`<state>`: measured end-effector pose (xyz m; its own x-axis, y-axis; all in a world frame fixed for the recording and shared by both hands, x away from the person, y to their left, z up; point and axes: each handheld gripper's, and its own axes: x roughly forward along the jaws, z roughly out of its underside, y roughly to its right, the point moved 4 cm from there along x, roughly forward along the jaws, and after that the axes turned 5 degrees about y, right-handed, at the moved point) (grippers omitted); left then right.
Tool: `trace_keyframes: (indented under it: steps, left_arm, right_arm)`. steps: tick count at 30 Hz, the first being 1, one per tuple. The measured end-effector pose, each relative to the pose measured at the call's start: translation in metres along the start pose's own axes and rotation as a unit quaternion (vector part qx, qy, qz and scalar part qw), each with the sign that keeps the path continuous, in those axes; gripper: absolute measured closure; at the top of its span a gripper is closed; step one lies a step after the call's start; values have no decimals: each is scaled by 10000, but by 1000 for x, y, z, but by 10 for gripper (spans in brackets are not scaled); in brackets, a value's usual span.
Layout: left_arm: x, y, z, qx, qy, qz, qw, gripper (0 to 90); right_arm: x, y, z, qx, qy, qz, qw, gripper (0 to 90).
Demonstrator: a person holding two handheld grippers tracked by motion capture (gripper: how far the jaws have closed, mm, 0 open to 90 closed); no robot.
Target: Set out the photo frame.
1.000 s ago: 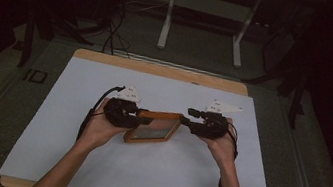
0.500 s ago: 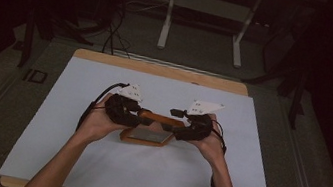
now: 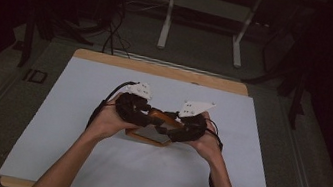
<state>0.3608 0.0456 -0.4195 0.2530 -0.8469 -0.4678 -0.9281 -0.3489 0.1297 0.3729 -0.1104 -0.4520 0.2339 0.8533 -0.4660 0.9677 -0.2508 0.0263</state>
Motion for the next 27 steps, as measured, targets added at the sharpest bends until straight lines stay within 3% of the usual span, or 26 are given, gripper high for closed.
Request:
trace_keyframes:
  steps: [2,5,7,11,16,20,27]
  left_arm:
    - [2,-1,0,-143,45,133,9998,640]
    - [3,-2,0,-165,-16,22,9999,575]
    - [3,-4,0,-250,11,16,9997,531]
    - [3,-7,-1,-393,74,-4,9992,454]
    - [-2,-11,1,-386,211,-57,9990,380]
    - [-11,-14,4,-439,532,-150,9975,379]
    - [-19,-24,19,-572,796,-442,9942,379]
  right_arm:
    - [-2,1,1,-24,-36,42,10000,475]
    - [-9,1,4,-69,-15,-31,10000,603]
    - [-10,0,7,-135,-43,-61,9999,632]
    - [-12,-1,8,-209,-36,1,9998,655]
    - [-18,0,10,-269,-54,54,9996,678]
    - [-22,0,14,-223,4,96,9997,684]
    - [-32,3,22,-71,103,174,9998,685]
